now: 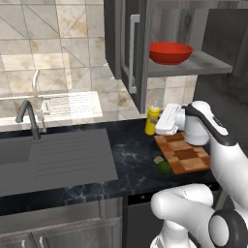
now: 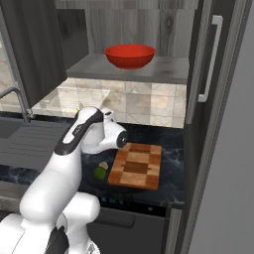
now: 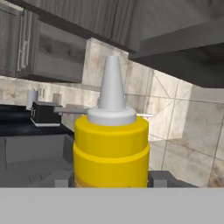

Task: Open the cabinet. Place the bowl and condiment on the counter. Then place the lime and garlic on the cutting board.

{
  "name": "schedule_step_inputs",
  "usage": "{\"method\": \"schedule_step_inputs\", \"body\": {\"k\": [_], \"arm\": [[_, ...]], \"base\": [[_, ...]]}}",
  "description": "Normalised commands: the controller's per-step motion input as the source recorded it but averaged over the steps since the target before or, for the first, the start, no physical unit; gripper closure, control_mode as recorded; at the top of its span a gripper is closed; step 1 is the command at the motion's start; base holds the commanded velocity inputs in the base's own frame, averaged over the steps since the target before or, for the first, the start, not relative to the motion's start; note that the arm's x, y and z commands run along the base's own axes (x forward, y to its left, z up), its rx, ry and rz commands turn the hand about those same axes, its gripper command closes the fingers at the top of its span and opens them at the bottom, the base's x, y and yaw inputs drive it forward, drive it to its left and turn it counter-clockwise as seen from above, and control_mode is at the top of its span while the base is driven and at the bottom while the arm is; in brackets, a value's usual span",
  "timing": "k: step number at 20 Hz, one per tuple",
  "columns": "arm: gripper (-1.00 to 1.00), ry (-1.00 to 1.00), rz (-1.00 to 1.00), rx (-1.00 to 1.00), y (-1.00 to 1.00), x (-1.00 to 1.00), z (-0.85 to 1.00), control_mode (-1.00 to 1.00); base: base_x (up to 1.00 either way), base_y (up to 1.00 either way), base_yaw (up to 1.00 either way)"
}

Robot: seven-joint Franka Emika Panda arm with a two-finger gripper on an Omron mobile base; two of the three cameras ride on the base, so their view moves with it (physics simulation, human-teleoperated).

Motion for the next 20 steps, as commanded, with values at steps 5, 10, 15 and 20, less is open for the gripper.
{"method": "schedule_step_inputs", "body": {"k": [5,10,15,20], "arm": [[1.00,-0.01,0.01,0.00,0.00,0.19,-0.20,-1.00],[1.00,-0.02,0.01,0.00,0.00,0.16,-0.20,-1.00],[1.00,-0.01,0.01,0.00,0.00,0.15,-0.22,-1.00],[1.00,0.00,0.01,0.00,0.02,0.16,-0.16,-1.00]], "base": [[0.00,0.00,0.00],[0.00,0.00,0.00],[0.00,0.00,0.00],[0.00,0.00,0.00]]}}
